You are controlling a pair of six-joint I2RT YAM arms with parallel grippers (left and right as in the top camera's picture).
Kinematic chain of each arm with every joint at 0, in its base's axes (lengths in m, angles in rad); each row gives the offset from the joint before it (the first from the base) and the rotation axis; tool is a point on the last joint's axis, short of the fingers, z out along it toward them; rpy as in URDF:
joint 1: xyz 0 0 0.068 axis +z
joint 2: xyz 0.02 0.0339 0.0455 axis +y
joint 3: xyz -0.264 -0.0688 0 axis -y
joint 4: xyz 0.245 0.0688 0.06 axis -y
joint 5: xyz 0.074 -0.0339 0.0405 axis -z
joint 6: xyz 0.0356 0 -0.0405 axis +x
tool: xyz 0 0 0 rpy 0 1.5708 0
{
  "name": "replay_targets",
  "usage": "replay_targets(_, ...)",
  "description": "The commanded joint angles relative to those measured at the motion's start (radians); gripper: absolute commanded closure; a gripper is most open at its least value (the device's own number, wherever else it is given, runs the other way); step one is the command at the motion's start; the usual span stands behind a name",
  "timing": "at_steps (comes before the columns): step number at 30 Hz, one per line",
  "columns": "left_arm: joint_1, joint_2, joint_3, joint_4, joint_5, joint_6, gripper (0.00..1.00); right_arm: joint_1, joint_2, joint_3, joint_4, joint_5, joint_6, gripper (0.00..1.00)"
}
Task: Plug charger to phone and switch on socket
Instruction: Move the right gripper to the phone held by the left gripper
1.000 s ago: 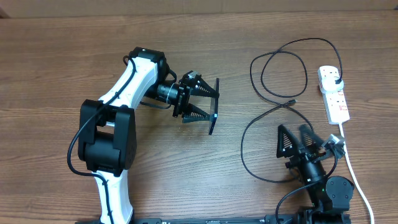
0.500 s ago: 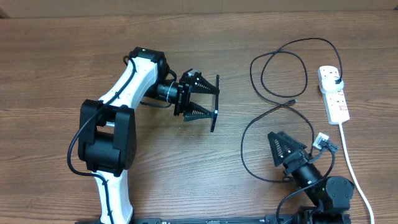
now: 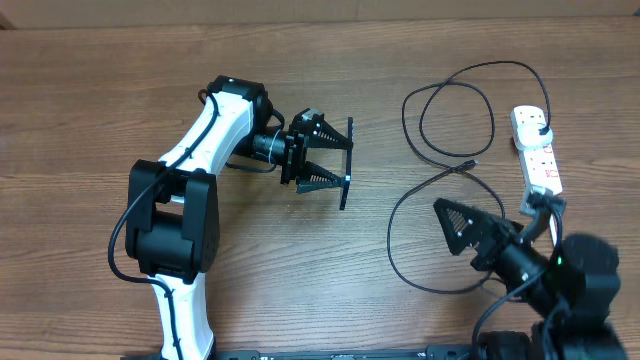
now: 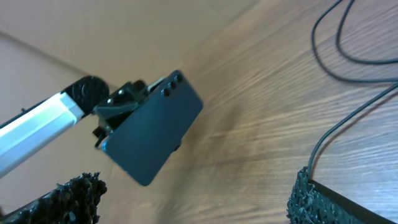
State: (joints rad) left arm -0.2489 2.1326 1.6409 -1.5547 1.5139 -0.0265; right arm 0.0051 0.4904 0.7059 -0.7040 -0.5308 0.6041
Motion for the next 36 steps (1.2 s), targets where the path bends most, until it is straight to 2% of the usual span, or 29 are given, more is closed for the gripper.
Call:
replay_targets(1,0.004,0.003,0.024,0.000,0.054,-0.007,0.21,0.079,0.107,0.108,-0.001,0.011,-0.037,0.01)
replay_targets(5,0.004,0.003,0.024,0.000,0.055,-0.007,0.21,0.219,0.213,0.180,-0.002,0.114,-0.037,0.01)
replay_targets(10,0.004,0.003,0.024,0.000,0.054,-0.007,0.21,0.515,0.337,0.248,-0.002,0.383,-0.029,0.01)
replay_targets(16,0.004,0.003,0.024,0.000,0.054,-0.007,0.21,0.813,0.432,0.285,0.000,0.751,0.090,0.01)
replay_targets(19,0.004,0.003,0.024,0.000,0.054,-0.007,0.21,0.911,0.457,0.286,0.032,0.825,0.107,0.01)
replay_targets(23,0.004,0.003,0.024,0.000,0.054,-0.006,0.20,1.014,0.489,0.286,0.060,0.956,0.107,0.01)
replay_targets(25,0.004,0.003,0.024,0.000,0.053,-0.006,0.20,1.081,0.529,0.286,0.068,1.132,0.107,0.01)
replay_targets(28,0.004,0.003,0.024,0.000,0.048,-0.006,0.20,1.116,0.583,0.286,0.114,1.257,0.106,0.00)
replay_targets(32,0.004,0.003,0.024,0.000,0.048,-0.006,0.20,1.117,0.642,0.286,0.201,1.236,0.106,0.00)
replay_targets(36,0.004,0.003,0.024,0.000,0.048,-0.006,0.20,1.115,0.684,0.285,0.209,1.247,0.106,0.00)
